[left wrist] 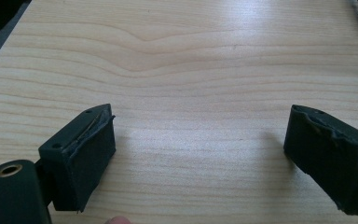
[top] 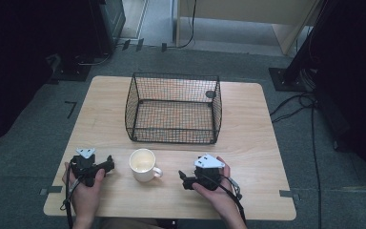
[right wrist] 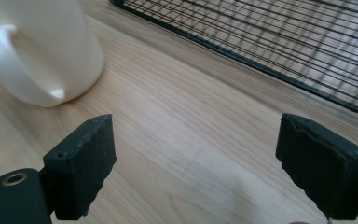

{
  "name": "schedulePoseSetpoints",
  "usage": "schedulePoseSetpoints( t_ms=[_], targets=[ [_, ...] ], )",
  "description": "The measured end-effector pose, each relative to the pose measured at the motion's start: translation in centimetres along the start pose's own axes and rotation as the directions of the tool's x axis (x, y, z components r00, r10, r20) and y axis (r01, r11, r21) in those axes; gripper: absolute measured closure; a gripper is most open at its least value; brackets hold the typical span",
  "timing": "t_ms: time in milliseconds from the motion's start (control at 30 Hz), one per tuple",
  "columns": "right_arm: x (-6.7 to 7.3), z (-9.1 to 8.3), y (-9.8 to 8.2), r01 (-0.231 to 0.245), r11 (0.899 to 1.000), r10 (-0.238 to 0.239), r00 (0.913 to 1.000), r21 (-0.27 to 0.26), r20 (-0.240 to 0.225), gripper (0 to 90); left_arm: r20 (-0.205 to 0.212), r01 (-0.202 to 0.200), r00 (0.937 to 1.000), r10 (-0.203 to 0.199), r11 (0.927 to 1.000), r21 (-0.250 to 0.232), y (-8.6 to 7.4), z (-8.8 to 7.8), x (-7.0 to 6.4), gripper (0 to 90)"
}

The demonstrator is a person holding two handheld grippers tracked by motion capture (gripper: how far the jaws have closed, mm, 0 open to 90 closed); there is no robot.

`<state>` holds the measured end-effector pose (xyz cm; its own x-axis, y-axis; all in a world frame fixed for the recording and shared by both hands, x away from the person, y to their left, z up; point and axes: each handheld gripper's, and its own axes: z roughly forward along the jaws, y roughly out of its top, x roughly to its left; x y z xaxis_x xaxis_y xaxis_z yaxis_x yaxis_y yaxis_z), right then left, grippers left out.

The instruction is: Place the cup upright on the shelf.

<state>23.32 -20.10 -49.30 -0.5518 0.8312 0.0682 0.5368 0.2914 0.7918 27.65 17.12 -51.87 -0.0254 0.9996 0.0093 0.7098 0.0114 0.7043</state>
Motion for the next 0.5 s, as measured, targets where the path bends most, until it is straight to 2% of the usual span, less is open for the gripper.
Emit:
schedulePoseSetpoints(
  t_ms=[233, 500],
  targets=[
    [1.7, 0.8, 0.5, 0.021, 1.0, -0.021, 0.998, -0.004, -0.059, 12.4, 0.001, -0.001, 1.0, 0.001, 1.0, -0.001, 0.0, 0.0, 0.0, 9.1],
    [3.2, 1.4, 1.0, 0.031, 0.999, -0.032, 0.9914, -0.014, -0.127, 12.7, 0.002, 0.0, 1.0, 0.0, 1.0, 0.0, 0.0, 0.0, 0.0, 9.2]
  ],
)
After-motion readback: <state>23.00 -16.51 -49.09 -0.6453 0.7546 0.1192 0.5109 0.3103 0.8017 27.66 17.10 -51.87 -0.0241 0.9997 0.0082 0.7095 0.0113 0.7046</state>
